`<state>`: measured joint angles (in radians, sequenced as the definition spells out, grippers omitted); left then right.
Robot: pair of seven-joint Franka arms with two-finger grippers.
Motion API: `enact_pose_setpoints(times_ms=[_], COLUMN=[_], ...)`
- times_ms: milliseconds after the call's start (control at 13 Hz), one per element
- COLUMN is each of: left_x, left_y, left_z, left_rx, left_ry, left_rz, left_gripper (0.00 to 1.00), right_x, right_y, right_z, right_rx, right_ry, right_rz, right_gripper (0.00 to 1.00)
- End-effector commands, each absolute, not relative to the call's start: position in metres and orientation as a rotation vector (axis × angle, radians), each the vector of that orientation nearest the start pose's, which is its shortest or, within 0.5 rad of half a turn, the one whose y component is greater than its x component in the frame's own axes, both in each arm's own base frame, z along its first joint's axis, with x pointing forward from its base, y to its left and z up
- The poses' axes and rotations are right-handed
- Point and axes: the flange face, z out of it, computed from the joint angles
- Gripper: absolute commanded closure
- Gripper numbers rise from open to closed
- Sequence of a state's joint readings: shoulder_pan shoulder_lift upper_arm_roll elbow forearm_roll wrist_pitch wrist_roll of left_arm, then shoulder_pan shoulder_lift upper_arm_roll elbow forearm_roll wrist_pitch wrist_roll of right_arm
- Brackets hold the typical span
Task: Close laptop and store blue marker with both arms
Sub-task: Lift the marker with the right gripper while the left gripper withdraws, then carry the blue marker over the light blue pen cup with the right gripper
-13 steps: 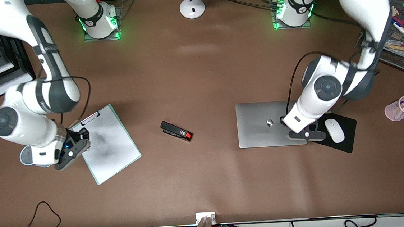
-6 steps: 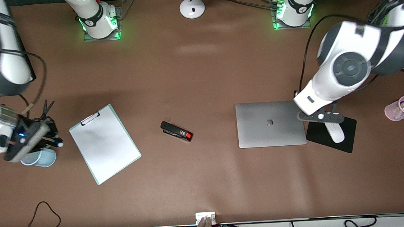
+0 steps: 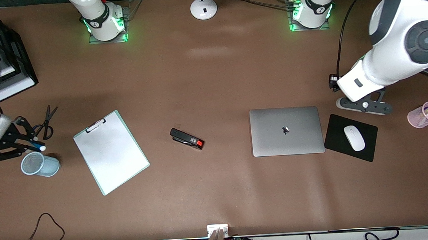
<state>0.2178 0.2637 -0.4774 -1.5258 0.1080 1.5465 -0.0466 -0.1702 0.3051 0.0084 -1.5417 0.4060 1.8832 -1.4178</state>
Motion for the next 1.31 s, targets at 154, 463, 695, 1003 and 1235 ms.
enact_pose_setpoints(times_ms=[154, 463, 695, 1003, 1235], left_x=[0.596, 0.609, 0.595, 0.548, 0.541], left_y=[-0.094, -0.064, -0.044, -0.011, -0.005], left_z=[0.533, 0.552, 0.563, 0.576, 0.572], left_rx=[-3.115, -3.137, -3.086, -3.108, -3.123], left_ry=[0.301, 0.163, 0.056, -0.043, -0.059], left_rz=[0.294, 0.255, 0.199, -0.116, -0.028], left_gripper=[0.0, 0.0, 0.0, 0.0, 0.0], right_x=[0.639, 0.632, 0.631, 0.629, 0.628], right_y=[-0.126, -0.182, -0.219, -0.245, -0.254], right_z=[0.488, 0.471, 0.42, 0.377, 0.356], right_rx=[-2.134, -1.98, -1.862, -1.775, -1.734], right_ry=[-1.76, -1.876, -1.854, -1.806, -1.806], right_rz=[-0.632, -0.831, -0.976, -1.116, -1.186], right_gripper=[1.0, 1.0, 1.0, 1.0, 1.0])
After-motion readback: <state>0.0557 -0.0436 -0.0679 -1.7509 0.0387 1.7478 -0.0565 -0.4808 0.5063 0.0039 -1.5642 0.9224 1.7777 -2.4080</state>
